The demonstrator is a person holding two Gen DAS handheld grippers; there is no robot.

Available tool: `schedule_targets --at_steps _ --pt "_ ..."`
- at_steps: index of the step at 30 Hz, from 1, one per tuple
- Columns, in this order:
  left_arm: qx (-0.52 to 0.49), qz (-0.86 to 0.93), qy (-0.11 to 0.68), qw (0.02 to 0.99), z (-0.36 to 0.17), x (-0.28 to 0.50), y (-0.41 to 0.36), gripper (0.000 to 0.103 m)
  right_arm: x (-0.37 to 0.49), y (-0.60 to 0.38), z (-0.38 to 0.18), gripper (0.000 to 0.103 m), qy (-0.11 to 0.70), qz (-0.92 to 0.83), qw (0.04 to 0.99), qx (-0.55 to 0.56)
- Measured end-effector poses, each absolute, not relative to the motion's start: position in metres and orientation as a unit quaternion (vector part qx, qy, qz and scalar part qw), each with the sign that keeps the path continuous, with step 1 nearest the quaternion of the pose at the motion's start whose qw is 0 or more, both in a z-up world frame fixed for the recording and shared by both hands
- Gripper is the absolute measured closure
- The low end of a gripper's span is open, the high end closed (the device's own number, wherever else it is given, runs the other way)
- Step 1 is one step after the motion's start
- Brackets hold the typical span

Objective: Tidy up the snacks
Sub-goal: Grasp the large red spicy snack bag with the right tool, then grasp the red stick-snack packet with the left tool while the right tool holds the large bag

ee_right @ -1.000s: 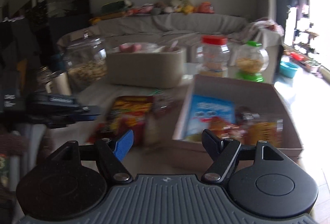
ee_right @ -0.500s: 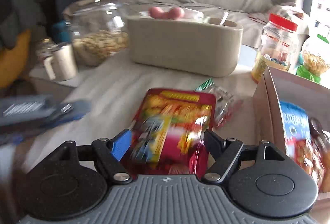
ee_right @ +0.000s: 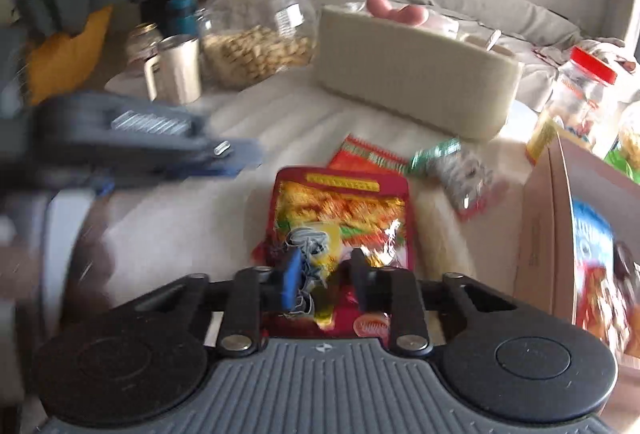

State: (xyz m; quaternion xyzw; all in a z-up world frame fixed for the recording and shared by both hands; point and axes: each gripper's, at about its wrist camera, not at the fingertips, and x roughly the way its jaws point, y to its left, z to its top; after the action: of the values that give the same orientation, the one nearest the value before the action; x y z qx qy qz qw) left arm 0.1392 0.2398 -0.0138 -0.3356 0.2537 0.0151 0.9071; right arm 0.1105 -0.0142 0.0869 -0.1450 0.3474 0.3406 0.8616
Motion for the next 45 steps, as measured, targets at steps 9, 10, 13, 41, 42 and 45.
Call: schedule_targets --at_steps 9,10,13,41,42,45 --pt "-0.294 0.015 0.262 0.919 -0.011 0.138 0.221 0.078 0.113 -0.007 0.080 0.013 0.308 0.350 0.869 -0.168" --pt "-0.294 0.016 0.263 0.919 -0.011 0.139 0.221 0.078 0.119 -0.002 0.076 0.013 0.314 0.346 0.867 -0.173" --pt "-0.294 0.016 0.265 0.918 -0.011 0.138 0.223 0.078 0.136 0.005 0.068 0.013 0.336 0.339 0.865 -0.155" --pt "-0.132 -0.073 0.316 0.937 0.043 0.210 0.132 0.078 0.031 -0.173 0.067 0.028 0.327 0.268 0.903 -0.074" --pt "-0.132 -0.078 0.316 0.936 0.047 0.224 0.128 0.078 0.031 -0.174 0.063 0.025 0.327 0.266 0.904 -0.070" --pt "-0.098 -0.076 0.329 0.936 0.051 0.273 0.115 0.078 0.030 -0.180 0.062 0.024 0.323 0.267 0.906 -0.055"
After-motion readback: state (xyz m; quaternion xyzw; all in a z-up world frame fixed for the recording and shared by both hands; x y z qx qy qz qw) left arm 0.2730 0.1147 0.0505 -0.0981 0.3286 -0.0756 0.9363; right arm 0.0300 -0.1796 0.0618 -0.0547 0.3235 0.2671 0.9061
